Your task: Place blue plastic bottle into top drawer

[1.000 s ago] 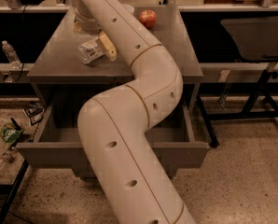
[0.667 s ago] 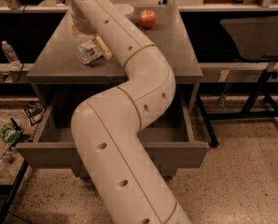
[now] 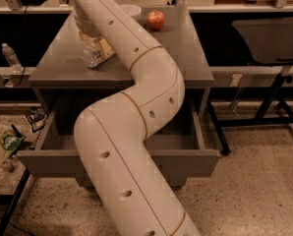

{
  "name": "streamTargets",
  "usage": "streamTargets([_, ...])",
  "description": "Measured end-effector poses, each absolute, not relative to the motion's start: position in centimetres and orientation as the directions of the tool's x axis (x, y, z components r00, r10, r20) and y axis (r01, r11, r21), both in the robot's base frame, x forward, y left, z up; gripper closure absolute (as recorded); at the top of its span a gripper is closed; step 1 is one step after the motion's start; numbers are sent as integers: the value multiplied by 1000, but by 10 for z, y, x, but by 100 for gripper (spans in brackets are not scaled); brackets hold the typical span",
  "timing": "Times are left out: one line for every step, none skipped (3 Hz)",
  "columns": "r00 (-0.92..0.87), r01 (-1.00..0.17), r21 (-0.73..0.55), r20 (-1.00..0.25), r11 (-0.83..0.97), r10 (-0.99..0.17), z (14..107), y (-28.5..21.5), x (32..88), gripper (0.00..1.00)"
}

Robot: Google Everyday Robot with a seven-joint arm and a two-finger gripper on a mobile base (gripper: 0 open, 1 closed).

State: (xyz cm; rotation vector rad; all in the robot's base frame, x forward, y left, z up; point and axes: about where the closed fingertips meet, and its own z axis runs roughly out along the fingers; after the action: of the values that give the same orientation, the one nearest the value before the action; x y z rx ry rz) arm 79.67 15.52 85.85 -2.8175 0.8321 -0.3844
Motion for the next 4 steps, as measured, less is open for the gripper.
streamTargets([757,-598,-297,96,-744,-647,884,114,781,99])
streamTargets([687,-694,-306,-14,-651,-726,893,84,763,100])
streamTargets([593,-793,-278,-148,-542,-792,883,63,741,100])
streamTargets([474,-877,-233,-291,-419,-831,881,44,704,100])
